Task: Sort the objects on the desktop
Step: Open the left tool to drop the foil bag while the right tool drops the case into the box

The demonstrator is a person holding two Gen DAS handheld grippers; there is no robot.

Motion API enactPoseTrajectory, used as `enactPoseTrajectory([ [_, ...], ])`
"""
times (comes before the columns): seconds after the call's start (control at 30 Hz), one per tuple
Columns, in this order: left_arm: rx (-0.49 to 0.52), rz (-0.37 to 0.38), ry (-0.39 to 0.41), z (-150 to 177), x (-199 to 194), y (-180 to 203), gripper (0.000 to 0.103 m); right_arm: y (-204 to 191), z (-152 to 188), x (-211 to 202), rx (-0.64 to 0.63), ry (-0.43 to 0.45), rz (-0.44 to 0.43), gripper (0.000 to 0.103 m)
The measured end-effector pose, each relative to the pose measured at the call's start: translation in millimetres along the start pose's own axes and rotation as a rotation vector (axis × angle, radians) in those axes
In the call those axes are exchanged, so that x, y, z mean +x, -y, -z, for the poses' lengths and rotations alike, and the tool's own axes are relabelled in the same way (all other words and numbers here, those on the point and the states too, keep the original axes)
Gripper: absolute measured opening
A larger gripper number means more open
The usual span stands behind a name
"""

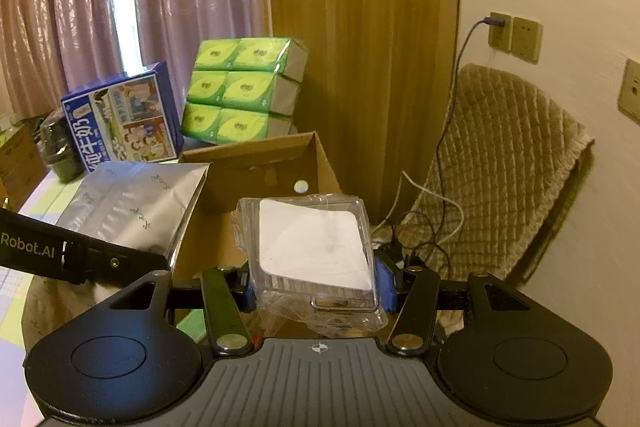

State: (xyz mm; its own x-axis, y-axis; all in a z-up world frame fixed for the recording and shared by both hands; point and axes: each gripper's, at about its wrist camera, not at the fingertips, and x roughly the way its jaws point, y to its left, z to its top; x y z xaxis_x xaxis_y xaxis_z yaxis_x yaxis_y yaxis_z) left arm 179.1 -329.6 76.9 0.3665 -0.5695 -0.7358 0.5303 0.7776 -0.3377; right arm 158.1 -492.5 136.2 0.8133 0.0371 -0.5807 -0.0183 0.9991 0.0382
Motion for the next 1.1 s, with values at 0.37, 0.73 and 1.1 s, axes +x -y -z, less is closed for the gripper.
enactPoseTrajectory([
  [0.37, -0.021, -0.06, -0.002, -48, 40, -21, 0.032, 8, -26, 48, -0.024, -0.016, 0.012, 0.051],
  [0.73, -0.06, -0.092, 0.06, -67, 62, -41, 0.038, 14, -18, 63, -0.021, -0.047, 0.028, 0.051],
  [1.1, -0.066, -0.118, 0.065, -47, 47, -61, 0.04, 4, -10, 68, -0.024, -0.072, 0.006, 0.051],
])
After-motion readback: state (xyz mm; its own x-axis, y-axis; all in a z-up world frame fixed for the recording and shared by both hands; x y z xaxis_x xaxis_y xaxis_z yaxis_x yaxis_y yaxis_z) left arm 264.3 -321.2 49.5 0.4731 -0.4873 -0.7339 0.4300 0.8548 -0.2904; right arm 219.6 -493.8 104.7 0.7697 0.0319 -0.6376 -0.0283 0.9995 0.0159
